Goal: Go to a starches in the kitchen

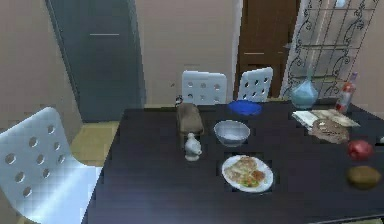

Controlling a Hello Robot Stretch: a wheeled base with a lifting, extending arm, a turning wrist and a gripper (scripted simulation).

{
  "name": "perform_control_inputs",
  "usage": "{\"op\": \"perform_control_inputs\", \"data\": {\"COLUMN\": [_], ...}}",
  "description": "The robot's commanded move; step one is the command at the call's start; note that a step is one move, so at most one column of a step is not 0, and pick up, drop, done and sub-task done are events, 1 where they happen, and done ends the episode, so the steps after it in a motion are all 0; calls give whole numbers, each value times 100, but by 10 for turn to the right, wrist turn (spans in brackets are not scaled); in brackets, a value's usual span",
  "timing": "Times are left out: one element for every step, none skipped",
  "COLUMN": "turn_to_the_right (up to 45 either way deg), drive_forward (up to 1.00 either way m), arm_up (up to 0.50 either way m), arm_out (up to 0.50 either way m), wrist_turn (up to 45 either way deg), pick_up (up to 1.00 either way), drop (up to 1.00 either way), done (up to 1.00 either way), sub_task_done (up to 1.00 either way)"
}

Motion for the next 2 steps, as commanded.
{"op": "perform_control_inputs", "data": {"turn_to_the_right": [-450, -450], "drive_forward": [0, 0], "arm_up": [0, 0], "arm_out": [0, 0], "wrist_turn": [0, 0], "pick_up": [0, 0], "drop": [0, 0], "done": [0, 0], "sub_task_done": [0, 0]}}
